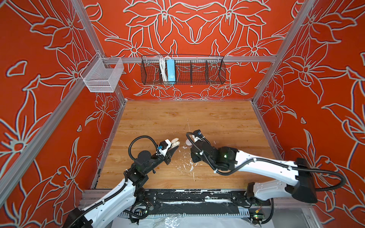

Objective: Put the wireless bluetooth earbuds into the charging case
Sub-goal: 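Lift the earbud with the right gripper toward the case in the left gripper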

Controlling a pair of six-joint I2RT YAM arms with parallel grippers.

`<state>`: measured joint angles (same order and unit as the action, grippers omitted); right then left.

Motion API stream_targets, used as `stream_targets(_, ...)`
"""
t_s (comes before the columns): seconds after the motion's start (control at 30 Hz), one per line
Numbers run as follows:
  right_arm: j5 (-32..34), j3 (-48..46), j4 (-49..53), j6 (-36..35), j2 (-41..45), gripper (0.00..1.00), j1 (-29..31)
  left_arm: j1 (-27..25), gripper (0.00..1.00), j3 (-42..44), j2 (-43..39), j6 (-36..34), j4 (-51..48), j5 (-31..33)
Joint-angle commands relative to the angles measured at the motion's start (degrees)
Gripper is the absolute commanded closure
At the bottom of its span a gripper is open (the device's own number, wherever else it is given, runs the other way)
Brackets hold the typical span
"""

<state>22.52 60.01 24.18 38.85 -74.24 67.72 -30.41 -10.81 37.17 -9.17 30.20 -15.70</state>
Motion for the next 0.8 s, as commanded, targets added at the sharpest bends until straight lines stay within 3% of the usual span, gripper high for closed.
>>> stream_targets(0.0, 4.2, -3.3, -11.2, -5.3, 4.2, 0.85, 1.9, 0.0, 1.00, 0.7, -2.0, -1.1, 4.9, -2.8)
stream_targets(0.23, 4.2, -6.8, -22.3, -12.3, 10.4, 0.85, 5.3, -0.2, 1.00, 1.1, -2.5, -1.3, 6.3, -4.2)
stream_targets(0.43, 4.8, -8.5, -25.4, -13.8, 13.1, 0.85, 5.6, -0.3, 1.00, 1.2, -2.2, -0.9, 7.2, -5.2)
stream_targets(0.77, -1.3, -14.6, -43.4, -16.9, 15.2, 0.85, 6.5, -0.6, 1.00, 2.1, 0.5, -0.6, 12.1, -9.0)
